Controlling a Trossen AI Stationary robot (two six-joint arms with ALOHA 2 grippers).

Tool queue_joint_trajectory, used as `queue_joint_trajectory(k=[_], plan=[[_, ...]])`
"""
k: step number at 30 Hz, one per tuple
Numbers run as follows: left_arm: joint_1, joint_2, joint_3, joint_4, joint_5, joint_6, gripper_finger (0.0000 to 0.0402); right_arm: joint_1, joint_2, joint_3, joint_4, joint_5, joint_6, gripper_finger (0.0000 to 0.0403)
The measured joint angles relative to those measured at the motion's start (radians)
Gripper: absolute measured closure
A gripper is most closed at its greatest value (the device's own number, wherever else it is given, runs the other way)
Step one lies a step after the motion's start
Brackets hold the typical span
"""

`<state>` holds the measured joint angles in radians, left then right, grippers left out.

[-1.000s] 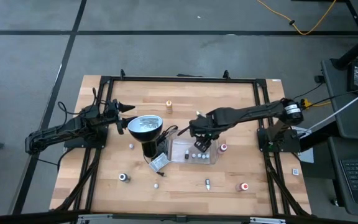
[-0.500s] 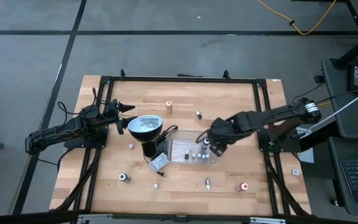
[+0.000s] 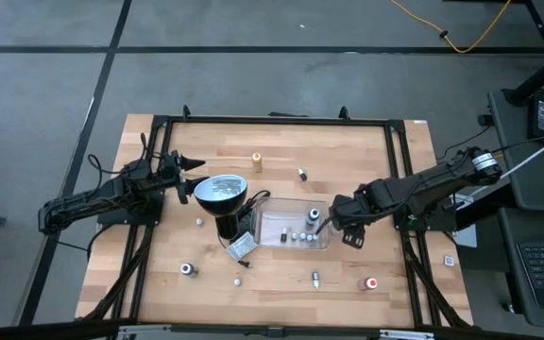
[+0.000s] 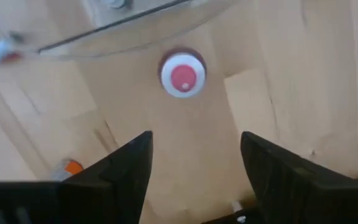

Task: Pick & Place food coloring
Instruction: Put the big pink food coloring bottle into the transparent bin

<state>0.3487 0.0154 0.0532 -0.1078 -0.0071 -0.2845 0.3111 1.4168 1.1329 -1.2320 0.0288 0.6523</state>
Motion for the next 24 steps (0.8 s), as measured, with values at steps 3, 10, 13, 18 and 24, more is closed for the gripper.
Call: queue_joint_trajectory(k=[3, 10, 13, 18, 24], plan=[[0.000, 0.000, 0.000, 0.000, 0.000, 0.001, 0.0080, -0.002, -0.002, -0.007, 0.025, 0.001, -0.093, 0.0159], [0.000, 0.000, 0.000, 0.000, 0.000, 0.000, 0.0080, -0.014, -0.002, -0.075, 0.097, 0.004, -0.264, 0.0159], [0.000, 0.000, 0.000, 0.000, 0.000, 0.000, 0.0080, -0.014, -0.002, -0.105, 0.128, 0.014, -0.315, 0.0159], [0.000, 0.000, 0.000, 0.000, 0.000, 0.000, 0.0080, -0.014, -0.001, -0.147, 0.174, 0.005, -0.346, 0.0159], [0.000, 0.000, 0.000, 0.000, 0.000, 0.000, 0.0080, -0.037, 0.006, -0.158, 0.243, 0.005, -0.348, 0.0159]])
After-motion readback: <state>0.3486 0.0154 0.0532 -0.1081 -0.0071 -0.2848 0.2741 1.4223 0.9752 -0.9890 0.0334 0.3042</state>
